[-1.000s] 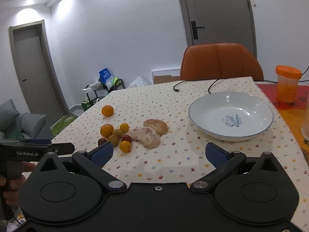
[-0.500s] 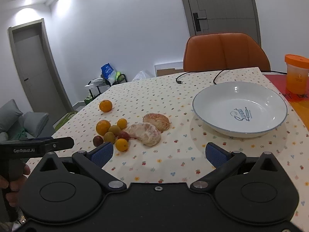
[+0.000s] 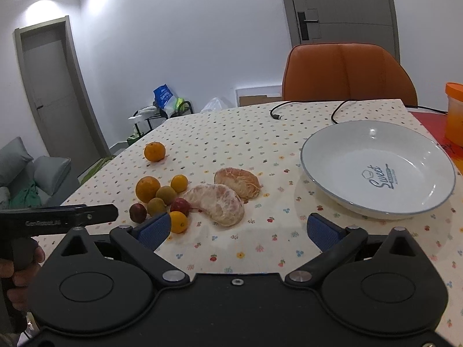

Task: Organize fruits
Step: 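Grasp the peeled pomelo segment with the right tool while the left tool grasps a dark plum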

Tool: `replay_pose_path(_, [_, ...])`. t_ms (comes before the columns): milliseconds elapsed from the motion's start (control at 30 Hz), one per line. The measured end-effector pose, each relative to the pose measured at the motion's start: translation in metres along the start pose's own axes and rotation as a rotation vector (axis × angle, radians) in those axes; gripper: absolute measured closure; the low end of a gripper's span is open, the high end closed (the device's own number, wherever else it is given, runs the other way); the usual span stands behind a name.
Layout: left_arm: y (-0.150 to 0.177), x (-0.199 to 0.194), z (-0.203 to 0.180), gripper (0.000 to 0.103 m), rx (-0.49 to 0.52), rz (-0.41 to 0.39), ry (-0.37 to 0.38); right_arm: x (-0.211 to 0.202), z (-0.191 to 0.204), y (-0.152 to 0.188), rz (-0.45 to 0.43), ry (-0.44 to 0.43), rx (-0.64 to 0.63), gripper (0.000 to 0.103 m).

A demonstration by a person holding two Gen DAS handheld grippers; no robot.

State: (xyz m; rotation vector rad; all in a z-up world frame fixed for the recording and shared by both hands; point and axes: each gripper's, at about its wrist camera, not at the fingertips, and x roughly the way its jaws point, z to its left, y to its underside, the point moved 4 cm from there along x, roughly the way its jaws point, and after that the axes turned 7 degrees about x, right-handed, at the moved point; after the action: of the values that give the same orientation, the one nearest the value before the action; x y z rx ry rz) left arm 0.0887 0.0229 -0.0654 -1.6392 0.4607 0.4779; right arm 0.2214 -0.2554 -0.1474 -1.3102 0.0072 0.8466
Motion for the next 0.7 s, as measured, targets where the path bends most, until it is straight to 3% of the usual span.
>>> replay_pose_path(67, [0.0,0.006,0.0,0.033,-0.007,0.012,0.005,0.006,-0.001,-0.001,0.015,-0.006,0.002,0.015])
replay_pose_path(400, [0.001,0.03,-0.008,0.053,-0.024,0.049,0.032,0.028,0.0,-0.002,0.064,-0.032,-0.002,0.039])
replay_pose_path(700, [-0.002,0.039,-0.01,0.079,-0.035,0.054,0.036,0.047,0.004,-0.004,0.095,-0.041,-0.023,0.045])
